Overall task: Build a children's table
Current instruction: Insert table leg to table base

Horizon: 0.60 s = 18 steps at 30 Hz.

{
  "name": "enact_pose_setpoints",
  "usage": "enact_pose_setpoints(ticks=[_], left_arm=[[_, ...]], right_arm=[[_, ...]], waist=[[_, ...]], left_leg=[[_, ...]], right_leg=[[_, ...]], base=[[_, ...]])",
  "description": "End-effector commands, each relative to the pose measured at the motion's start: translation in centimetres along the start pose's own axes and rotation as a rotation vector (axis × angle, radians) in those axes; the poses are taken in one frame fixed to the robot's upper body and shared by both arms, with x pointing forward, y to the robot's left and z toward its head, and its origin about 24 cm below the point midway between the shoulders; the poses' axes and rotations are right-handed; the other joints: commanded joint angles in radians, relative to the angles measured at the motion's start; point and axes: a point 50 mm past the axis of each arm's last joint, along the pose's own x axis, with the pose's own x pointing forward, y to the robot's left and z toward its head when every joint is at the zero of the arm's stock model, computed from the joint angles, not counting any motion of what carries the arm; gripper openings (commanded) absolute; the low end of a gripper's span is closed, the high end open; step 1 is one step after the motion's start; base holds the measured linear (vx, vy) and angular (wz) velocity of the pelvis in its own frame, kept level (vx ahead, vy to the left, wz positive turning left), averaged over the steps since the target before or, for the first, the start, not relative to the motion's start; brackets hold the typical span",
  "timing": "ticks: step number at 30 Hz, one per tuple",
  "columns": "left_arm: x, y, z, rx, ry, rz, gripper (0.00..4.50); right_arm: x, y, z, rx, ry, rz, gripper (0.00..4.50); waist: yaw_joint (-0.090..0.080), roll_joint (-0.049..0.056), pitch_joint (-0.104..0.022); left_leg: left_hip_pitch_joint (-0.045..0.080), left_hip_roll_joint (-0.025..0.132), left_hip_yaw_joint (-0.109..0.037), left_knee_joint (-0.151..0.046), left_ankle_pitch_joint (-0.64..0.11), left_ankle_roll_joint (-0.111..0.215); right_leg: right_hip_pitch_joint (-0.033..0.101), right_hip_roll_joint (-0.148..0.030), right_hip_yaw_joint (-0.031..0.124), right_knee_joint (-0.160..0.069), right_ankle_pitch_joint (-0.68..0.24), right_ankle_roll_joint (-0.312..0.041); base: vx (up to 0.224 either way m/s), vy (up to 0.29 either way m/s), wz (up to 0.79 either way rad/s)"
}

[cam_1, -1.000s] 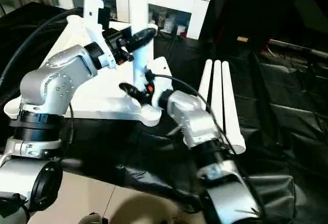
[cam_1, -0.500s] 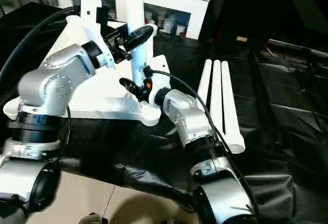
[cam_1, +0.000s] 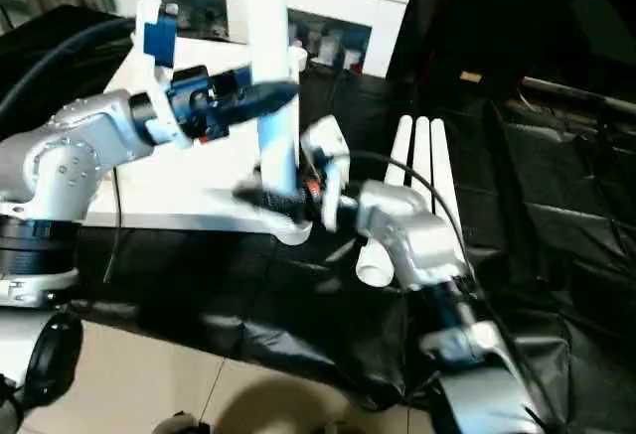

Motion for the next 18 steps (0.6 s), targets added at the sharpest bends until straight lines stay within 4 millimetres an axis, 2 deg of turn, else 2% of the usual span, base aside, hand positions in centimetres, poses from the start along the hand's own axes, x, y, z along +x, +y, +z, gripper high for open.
enact_pose_setpoints(ticks=[1, 3, 7, 8, 9, 11, 12, 13, 14, 15, 16, 18], left_arm=[[0.40, -0.45, 0.36, -0.008, 0.004, -0.049, 2.69], [0.41, -0.45, 0.47, -0.023, -0.009, -0.057, 2.62], [0.52, -0.64, 0.34, -0.043, -0.019, -0.089, 2.24], [0.49, -0.64, 0.46, -0.059, -0.036, -0.097, 2.20], [0.48, -0.53, 0.54, -0.060, -0.044, -0.091, 2.15], [0.44, -0.35, 0.67, -0.066, -0.054, -0.080, 2.06], [0.43, -0.29, 0.73, -0.065, -0.058, -0.075, 1.92], [0.43, -0.26, 0.79, -0.070, -0.061, -0.072, 1.91], [0.44, -0.21, 0.89, -0.061, -0.066, -0.057, 1.91], [0.44, -0.18, 0.97, -0.054, -0.070, -0.045, 1.89], [0.43, -0.27, 0.91, -0.030, -0.053, -0.037, 1.88], [0.48, -0.22, 0.67, 0.010, -0.026, -0.011, 1.86]], right_arm=[[-0.47, 0.05, 0.72, -0.024, -0.010, 0.011, 2.50], [-0.66, 0.06, 0.81, -0.023, -0.008, 0.017, 2.50], [-0.95, 0.33, 0.88, -0.015, -0.010, 0.045, 2.50], [-1.04, 0.51, 0.89, -0.010, -0.009, 0.057, 2.50], [-1.09, 0.59, 0.85, -0.009, -0.006, 0.062, 2.50], [-1.07, 0.66, 0.78, -0.009, -0.002, 0.066, 2.50], [-1.03, 0.67, 0.74, -0.010, 0.000, 0.066, 2.50], [-0.96, 0.68, 0.72, -0.015, 0.002, 0.064, 2.50], [-0.80, 0.56, 0.77, -0.016, -0.003, 0.050, 2.50], [-0.69, 0.48, 0.82, -0.016, -0.008, 0.040, 2.50], [-0.54, 0.30, 1.06, -0.043, -0.018, 0.014, 2.85], [-0.39, 0.07, 1.29, -0.057, -0.036, -0.021, 3.22]], waist=[[-0.001, 0.040, -0.085], [-0.003, 0.036, -0.085], [-0.001, 0.036, -0.087], [0.000, 0.039, -0.087], [0.000, 0.037, -0.087], [0.000, 0.037, -0.087], [0.000, 0.035, -0.087], [-0.002, 0.027, -0.088], [-0.001, 0.025, -0.087], [-0.001, 0.028, -0.087], [-0.001, 0.026, -0.086], [-0.002, 0.028, -0.086]], left_leg=[[0.015, 0.006, 0.004, -0.066, -0.195, -0.034], [0.014, 0.005, 0.004, -0.066, -0.195, -0.034], [0.011, 0.004, 0.004, -0.065, -0.171, -0.026], [0.012, 0.005, 0.004, -0.065, -0.170, -0.026], [0.012, 0.005, 0.004, -0.065, -0.170, -0.023], [0.012, 0.004, 0.004, -0.064, -0.173, -0.022], [0.011, 0.004, 0.004, -0.064, -0.169, -0.022], [0.010, 0.005, 0.005, -0.064, -0.167, -0.021], [0.011, 0.005, 0.006, -0.064, -0.167, -0.020], [0.011, 0.006, 0.005, -0.064, -0.164, -0.021], [0.011, 0.006, 0.006, -0.064, -0.166, -0.021], [0.009, 0.006, 0.005, -0.065, -0.163, -0.024]], right_leg=[[0.062, -0.052, 0.027, -0.073, -0.096, -0.228], [0.063, -0.049, 0.026, -0.073, -0.085, -0.232], [0.066, -0.050, 0.026, -0.072, -0.065, -0.233], [0.065, -0.049, 0.026, -0.071, -0.060, -0.234], [0.065, -0.049, 0.026, -0.071, -0.055, -0.236], [0.065, -0.049, 0.026, -0.072, -0.067, -0.235], [0.065, -0.050, 0.026, -0.072, -0.070, -0.234], [0.067, -0.050, 0.026, -0.073, -0.073, -0.233], [0.066, -0.050, 0.026, -0.073, -0.080, -0.231], [0.064, -0.052, 0.027, -0.073, -0.090, -0.229], [0.063, -0.051, 0.026, -0.074, -0.099, -0.225], [0.063, -0.052, 0.027, -0.074, -0.105, -0.220]], base=[[0.000, 0.000, 0.00], [0.000, 0.000, 0.00], [0.000, 0.000, 0.00], [0.000, 0.000, 0.00], [0.000, 0.000, 0.00], [0.000, 0.000, 0.00], [0.000, 0.000, 0.00], [0.000, 0.000, 0.00], [0.000, 0.000, 0.00], [0.000, 0.000, 0.00], [0.000, 0.000, 0.00], [0.000, 0.000, 0.00]])
